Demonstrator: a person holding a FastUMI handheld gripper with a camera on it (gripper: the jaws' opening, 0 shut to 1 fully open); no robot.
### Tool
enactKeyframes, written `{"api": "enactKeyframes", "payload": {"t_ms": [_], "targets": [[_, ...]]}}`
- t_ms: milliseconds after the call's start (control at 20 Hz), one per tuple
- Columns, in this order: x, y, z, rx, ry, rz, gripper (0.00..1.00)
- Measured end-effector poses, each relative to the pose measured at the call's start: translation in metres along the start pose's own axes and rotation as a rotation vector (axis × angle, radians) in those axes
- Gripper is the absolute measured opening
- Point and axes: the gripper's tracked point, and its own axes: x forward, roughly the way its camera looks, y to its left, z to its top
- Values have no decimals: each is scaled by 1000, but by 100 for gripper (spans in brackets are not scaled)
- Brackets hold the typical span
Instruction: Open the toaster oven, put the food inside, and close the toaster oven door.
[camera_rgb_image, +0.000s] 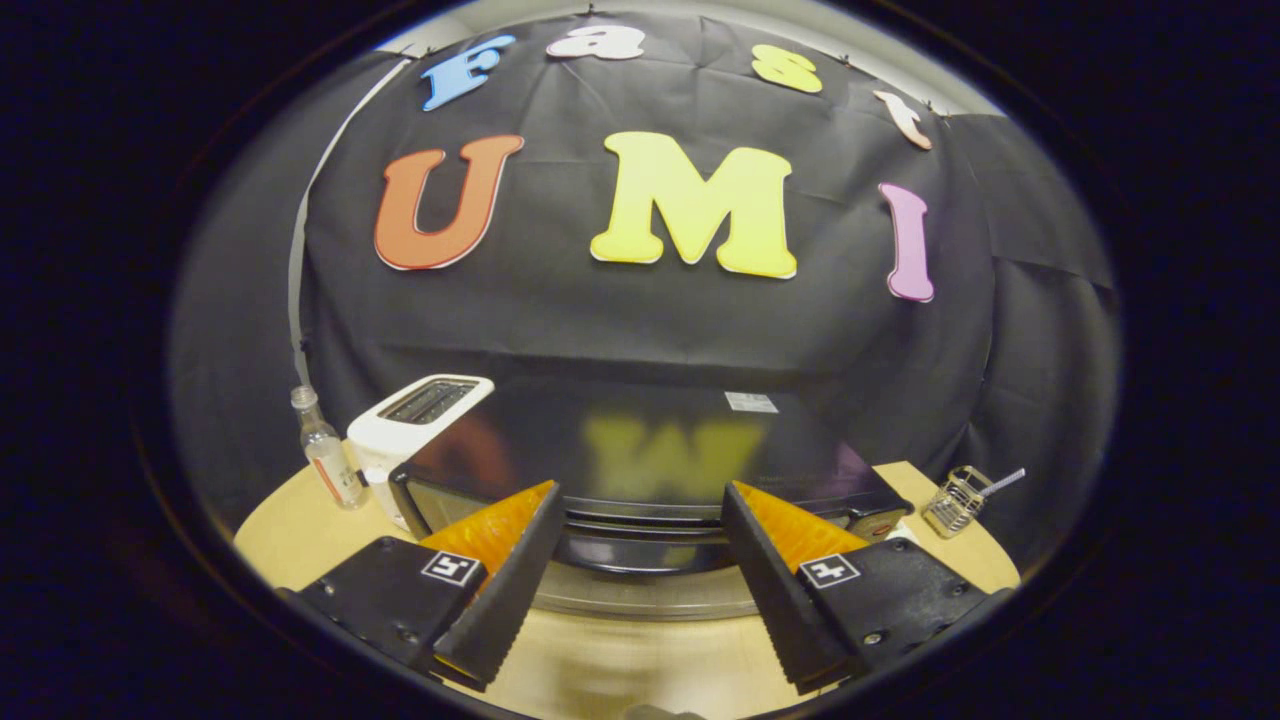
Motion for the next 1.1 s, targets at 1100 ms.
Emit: {"api": "enactKeyframes", "payload": {"t_ms": [1100], "targets": [[-110,8,-133,28,146,3,100]]}}
